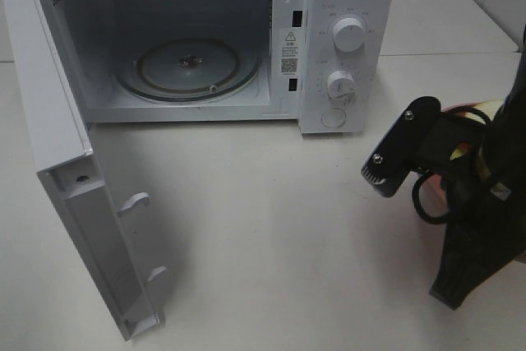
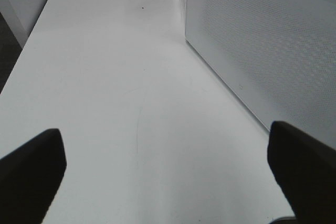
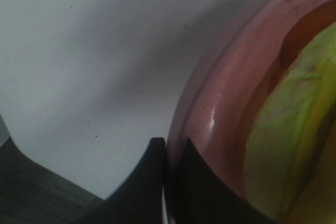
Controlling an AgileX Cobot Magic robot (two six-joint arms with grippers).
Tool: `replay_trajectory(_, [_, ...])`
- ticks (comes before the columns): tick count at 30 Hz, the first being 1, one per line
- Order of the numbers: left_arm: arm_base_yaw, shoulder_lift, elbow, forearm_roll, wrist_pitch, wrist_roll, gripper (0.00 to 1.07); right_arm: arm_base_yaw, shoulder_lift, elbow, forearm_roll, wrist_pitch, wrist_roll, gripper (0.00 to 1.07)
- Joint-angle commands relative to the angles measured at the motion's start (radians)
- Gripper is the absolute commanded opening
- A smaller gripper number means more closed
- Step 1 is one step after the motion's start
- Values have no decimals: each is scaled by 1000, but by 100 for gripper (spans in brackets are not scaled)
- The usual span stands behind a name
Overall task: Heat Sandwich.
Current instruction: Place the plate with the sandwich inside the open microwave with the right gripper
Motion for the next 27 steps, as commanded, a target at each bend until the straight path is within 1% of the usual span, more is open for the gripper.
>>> replay_trajectory(1, [2,-25,2,-5,-3,-6,101,48,-17,23,-60,-18,-25,1])
replay_trajectory(2, [2,-25,2,-5,-3,-6,101,48,-17,23,-60,-18,-25,1])
replay_trajectory(4, [2,-25,2,-5,-3,-6,101,77,-17,31,-71,-31,-53,1])
replay_trajectory(7, [2,-25,2,-5,-3,-6,101,85,-17,36,-69,-48,-91,1])
replay_trajectory(8, [2,-25,2,-5,-3,-6,101,91,-17,37,-64,-65,-135,2])
replay_trajectory(16, [2,-25,2,-5,-3,-6,101,91,-17,37,-64,-132,-297,2])
replay_trajectory(19, [2,-25,2,-5,-3,-6,101,91,-17,37,-64,-172,-413,3])
replay_trajectory(20, [2,-25,2,-5,-3,-6,101,91,-17,37,-64,-172,-413,3])
replay_trajectory(21, [2,-25,2,-5,-3,-6,101,91,-17,37,-64,-191,-490,3])
replay_trajectory(24, [2,-25,2,-5,-3,-6,101,91,-17,37,-64,-236,-615,3])
replay_trajectory(27, [2,-25,2,-5,-3,-6,101,91,-17,37,-62,-259,-664,3])
